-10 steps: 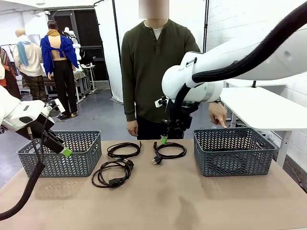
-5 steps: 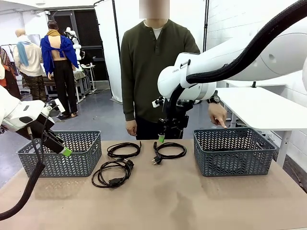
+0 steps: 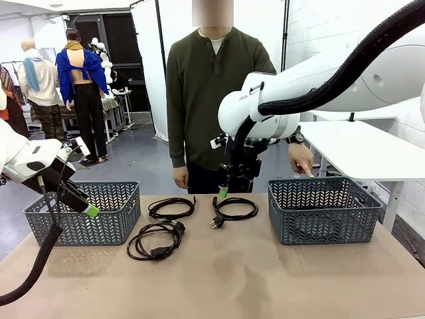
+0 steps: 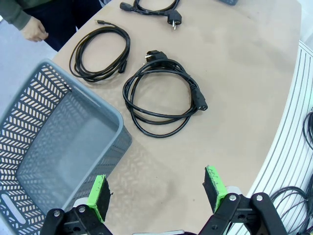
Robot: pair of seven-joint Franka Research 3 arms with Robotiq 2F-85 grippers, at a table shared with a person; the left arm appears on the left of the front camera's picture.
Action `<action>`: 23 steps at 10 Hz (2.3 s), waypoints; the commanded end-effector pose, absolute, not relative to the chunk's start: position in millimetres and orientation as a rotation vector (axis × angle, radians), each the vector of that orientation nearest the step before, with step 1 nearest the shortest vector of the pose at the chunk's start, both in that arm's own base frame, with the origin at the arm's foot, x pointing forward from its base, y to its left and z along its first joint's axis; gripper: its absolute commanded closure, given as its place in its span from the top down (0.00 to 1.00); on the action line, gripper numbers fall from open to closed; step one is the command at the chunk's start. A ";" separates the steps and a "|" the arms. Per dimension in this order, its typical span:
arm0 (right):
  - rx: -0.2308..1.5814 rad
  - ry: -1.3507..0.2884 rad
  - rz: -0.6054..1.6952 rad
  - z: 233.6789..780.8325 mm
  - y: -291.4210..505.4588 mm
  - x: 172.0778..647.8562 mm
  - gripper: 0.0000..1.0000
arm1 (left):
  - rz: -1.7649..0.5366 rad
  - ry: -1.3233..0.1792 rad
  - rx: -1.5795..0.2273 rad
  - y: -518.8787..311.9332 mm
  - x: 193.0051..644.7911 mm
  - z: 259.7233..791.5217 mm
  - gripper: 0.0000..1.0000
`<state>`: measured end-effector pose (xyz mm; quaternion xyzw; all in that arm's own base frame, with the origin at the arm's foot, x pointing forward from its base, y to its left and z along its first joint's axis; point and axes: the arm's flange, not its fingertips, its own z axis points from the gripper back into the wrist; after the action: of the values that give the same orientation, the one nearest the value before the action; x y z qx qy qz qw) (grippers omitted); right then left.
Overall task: Organize the cables according to human instructions.
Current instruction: Pick up a bundle of cables and place it in the basket indicated by the human.
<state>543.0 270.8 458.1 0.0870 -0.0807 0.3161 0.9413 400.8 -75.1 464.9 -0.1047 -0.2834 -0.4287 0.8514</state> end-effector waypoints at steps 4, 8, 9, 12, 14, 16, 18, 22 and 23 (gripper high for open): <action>0.080 -0.100 0.687 444.6 256.3 565.7 1.00 | -0.901 -0.605 -0.240 -73.0 402.0 464.3 1.00; 0.089 -0.105 0.571 433.2 286.8 604.5 1.00 | -0.901 -0.605 -0.240 -73.0 402.0 464.3 1.00; 0.091 -0.091 0.569 433.8 294.7 607.5 1.00 | -0.901 -0.605 -0.240 -73.0 402.0 464.3 1.00; 0.125 -0.108 0.590 429.5 290.3 602.1 1.00 | -0.901 -0.605 -0.240 -73.0 402.0 464.3 1.00; 0.125 -0.108 0.590 429.5 290.3 602.1 1.00 | -0.901 -0.605 -0.240 -73.0 402.0 464.3 1.00; 0.125 -0.108 0.590 429.5 290.3 602.1 1.00 | -0.901 -0.605 -0.240 -73.0 402.0 464.3 1.00; 0.125 -0.108 0.590 429.5 290.3 602.1 1.00 | -0.901 -0.605 -0.240 -73.0 402.0 464.3 1.00; 0.125 -0.108 0.590 429.5 290.3 602.1 1.00 | -0.901 -0.605 -0.240 -73.0 402.0 464.3 1.00; 0.128 -0.103 0.584 430.6 294.3 605.3 1.00 | -0.901 -0.605 -0.240 -73.0 402.0 464.3 1.00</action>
<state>605.3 294.5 430.6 0.0631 -0.0508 0.2878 0.9543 400.7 -75.4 464.9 -0.1072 -0.2839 -0.4265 0.8521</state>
